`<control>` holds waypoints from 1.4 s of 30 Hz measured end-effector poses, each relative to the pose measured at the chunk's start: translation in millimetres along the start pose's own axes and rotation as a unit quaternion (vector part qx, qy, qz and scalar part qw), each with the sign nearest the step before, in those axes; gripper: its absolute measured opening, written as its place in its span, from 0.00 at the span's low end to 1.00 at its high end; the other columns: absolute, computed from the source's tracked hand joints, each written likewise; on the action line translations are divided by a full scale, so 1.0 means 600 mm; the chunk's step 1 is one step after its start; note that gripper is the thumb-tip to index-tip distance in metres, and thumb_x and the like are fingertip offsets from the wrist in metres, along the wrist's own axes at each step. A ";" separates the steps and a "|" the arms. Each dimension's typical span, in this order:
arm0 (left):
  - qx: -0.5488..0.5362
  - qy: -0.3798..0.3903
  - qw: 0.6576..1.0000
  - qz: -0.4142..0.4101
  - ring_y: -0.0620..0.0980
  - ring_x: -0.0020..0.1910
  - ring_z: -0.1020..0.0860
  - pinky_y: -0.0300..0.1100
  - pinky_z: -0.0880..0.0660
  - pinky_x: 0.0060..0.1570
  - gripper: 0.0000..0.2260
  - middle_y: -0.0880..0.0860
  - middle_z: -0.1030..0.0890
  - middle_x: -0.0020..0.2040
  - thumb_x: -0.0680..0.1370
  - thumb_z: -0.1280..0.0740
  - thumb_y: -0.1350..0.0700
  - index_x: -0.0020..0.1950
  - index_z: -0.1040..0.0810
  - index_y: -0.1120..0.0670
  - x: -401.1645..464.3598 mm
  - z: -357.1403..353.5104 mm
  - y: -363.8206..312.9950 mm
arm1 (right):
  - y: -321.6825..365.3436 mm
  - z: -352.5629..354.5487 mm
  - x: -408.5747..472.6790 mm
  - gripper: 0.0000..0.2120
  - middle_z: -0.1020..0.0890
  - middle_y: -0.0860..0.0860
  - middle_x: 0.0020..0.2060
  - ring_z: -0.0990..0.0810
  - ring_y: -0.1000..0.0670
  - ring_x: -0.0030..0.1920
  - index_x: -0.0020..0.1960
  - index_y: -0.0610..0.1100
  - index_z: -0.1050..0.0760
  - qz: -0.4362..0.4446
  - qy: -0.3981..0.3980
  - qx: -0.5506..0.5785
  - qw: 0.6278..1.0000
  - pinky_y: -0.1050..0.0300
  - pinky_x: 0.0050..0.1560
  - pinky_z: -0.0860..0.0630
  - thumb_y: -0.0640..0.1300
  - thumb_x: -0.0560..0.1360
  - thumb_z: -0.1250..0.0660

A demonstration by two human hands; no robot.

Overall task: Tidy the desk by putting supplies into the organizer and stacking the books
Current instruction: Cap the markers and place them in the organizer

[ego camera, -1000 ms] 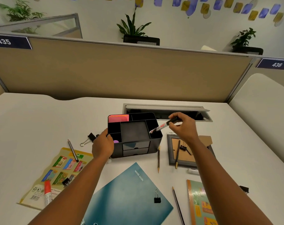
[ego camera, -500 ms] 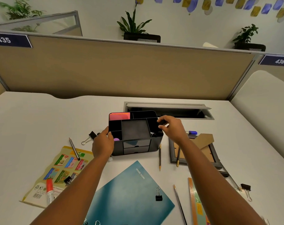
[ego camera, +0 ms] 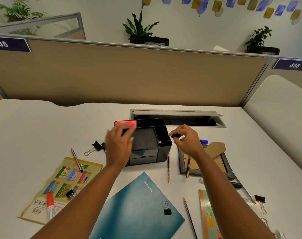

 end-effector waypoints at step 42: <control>-0.276 0.362 0.890 -0.015 0.54 0.58 0.24 0.46 0.28 0.59 0.12 0.58 0.22 0.57 0.79 0.39 0.56 0.62 0.28 0.57 0.119 -0.067 -0.133 | -0.034 0.013 -0.024 0.11 0.19 0.41 0.50 0.21 0.47 0.49 0.55 0.37 0.24 -0.083 -0.212 0.244 0.943 0.77 0.40 0.25 0.37 0.73 0.34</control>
Point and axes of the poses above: each hand's wrist, its own x-axis towards the middle knuckle, its own z-axis out of the back of the hand, y = z × x, the point moved 2 cm from there along x, towards the middle knuckle
